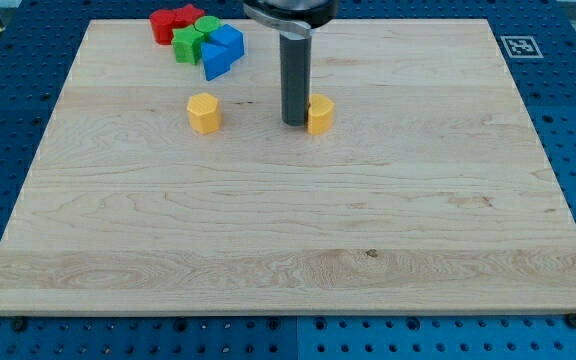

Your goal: Push the yellow heart and yellow hexagon towards the bottom right

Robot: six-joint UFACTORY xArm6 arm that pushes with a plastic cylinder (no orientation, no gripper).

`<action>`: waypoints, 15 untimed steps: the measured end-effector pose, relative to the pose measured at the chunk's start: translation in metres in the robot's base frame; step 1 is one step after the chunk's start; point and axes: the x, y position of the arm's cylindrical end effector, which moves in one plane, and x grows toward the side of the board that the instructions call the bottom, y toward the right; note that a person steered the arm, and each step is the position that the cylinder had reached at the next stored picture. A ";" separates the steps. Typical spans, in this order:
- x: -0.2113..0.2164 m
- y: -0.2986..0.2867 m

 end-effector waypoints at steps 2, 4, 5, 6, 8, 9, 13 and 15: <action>-0.021 -0.036; -0.039 -0.125; -0.026 -0.173; -0.010 -0.164; 0.003 -0.101; 0.027 -0.067; 0.092 0.066; 0.090 0.020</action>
